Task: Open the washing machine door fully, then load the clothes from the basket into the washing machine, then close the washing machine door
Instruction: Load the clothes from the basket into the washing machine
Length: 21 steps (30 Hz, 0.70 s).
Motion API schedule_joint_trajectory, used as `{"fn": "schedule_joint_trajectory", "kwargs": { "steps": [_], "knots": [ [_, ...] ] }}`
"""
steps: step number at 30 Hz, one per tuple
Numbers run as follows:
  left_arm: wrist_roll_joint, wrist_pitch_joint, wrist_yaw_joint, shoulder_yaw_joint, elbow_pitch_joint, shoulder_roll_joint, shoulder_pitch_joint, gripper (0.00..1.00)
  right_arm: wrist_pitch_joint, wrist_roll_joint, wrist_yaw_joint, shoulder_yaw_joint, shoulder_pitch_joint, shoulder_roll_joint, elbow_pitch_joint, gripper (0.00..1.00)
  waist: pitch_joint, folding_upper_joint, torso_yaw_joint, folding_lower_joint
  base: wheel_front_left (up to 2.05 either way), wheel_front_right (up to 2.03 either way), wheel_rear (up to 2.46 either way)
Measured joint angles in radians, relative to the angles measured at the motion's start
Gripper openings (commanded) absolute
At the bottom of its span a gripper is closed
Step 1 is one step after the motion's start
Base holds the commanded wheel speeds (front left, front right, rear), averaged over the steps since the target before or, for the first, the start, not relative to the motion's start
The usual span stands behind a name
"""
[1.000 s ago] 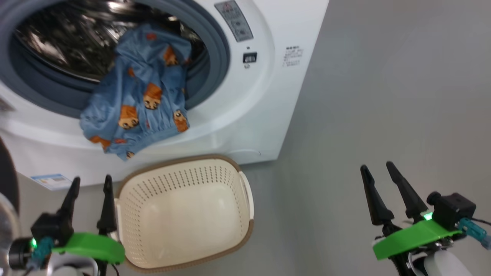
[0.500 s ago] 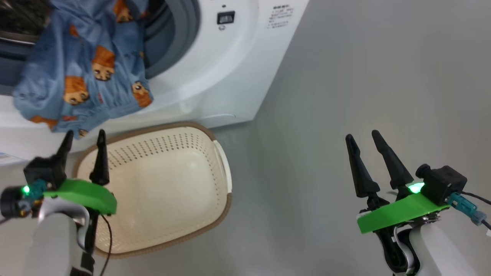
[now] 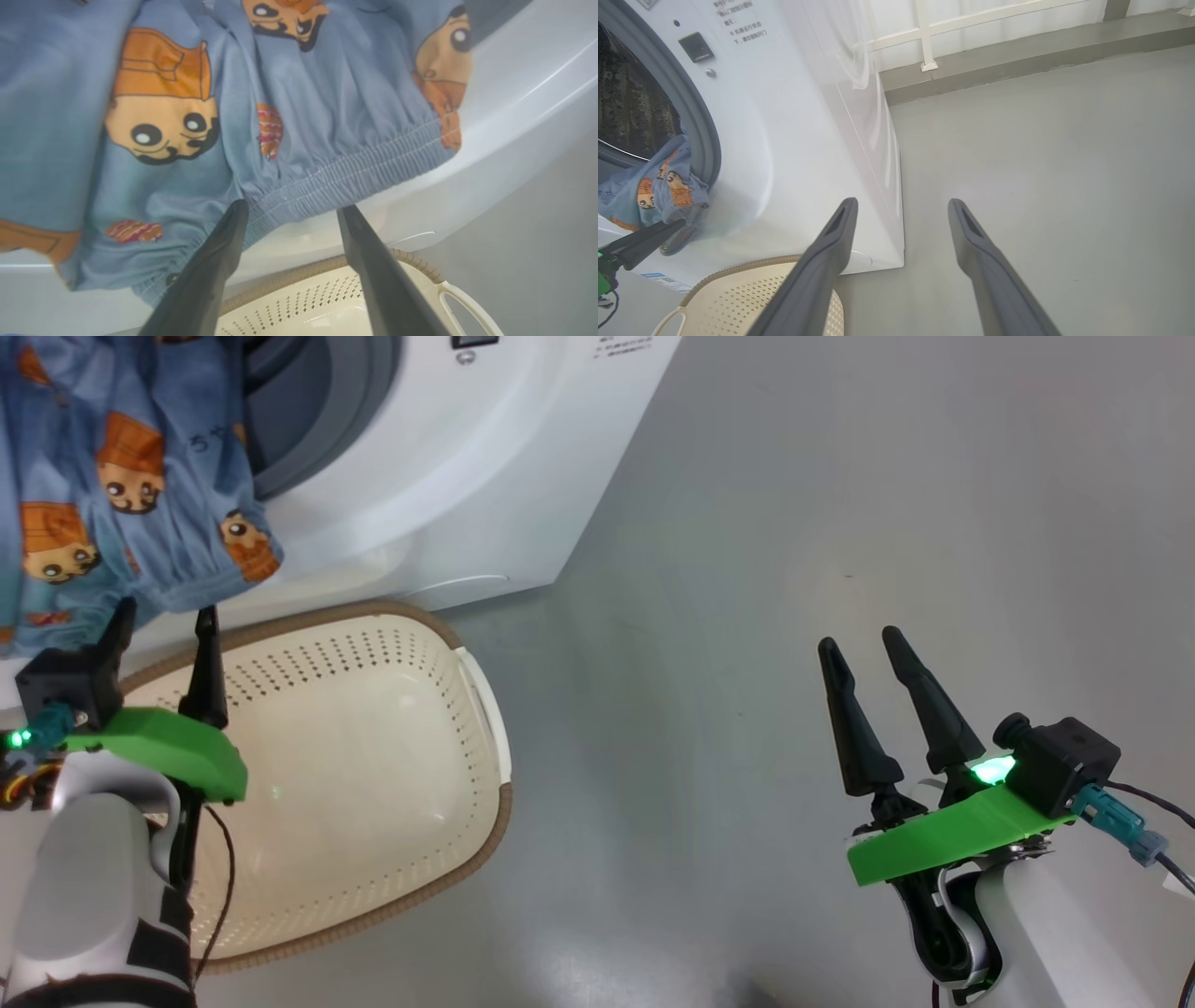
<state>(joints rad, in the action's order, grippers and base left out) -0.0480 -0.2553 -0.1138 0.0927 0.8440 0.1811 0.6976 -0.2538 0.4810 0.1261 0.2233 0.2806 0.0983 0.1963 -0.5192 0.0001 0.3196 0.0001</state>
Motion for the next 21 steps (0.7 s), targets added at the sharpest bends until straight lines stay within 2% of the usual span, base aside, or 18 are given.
{"fn": "schedule_joint_trajectory", "kwargs": {
  "steps": [12,13,14,16,17,18,21],
  "knots": [
    [0.006,0.0,0.035,0.003,0.027,0.012,0.06,1.0,0.0,0.0,0.0,0.005,0.003,-0.008,0.001,1.0,-0.014,0.0,0.02,-0.0001,0.0,0.0,0.0],
    [0.005,0.0,0.035,0.004,0.027,0.012,0.062,0.76,0.0,0.0,0.0,0.005,0.003,-0.008,0.001,1.0,-0.014,0.0,0.02,-0.0001,0.0,0.0,0.0],
    [0.005,0.0,0.035,0.004,0.027,0.012,0.062,0.44,0.0,0.0,0.0,0.005,0.003,-0.009,0.001,1.0,-0.014,0.0,0.019,0.0,0.0,0.0,0.0],
    [0.005,0.0,0.035,0.004,0.027,0.012,0.062,0.15,0.0,0.0,0.0,0.005,0.003,-0.01,0.001,1.0,-0.012,0.0,0.019,-0.0001,0.0,0.0,0.0],
    [0.005,0.0,0.035,0.004,0.026,0.012,0.062,0.05,0.0,0.0,0.0,0.005,0.003,-0.011,0.001,1.0,-0.011,0.0,0.018,-0.0001,0.0,0.0,0.0],
    [0.005,0.0,0.035,0.004,0.025,0.012,0.062,0.02,0.0,0.0,0.0,0.005,0.003,-0.011,0.001,1.0,-0.01,0.0,0.017,-0.0001,0.0,0.0,0.0],
    [-0.004,0.0,0.035,0.007,0.002,0.01,0.061,0.0,0.0,0.0,0.0,0.004,0.003,-0.013,0.001,1.0,-0.008,0.0,0.012,-0.0001,0.0,0.0,0.0]
  ]
}}
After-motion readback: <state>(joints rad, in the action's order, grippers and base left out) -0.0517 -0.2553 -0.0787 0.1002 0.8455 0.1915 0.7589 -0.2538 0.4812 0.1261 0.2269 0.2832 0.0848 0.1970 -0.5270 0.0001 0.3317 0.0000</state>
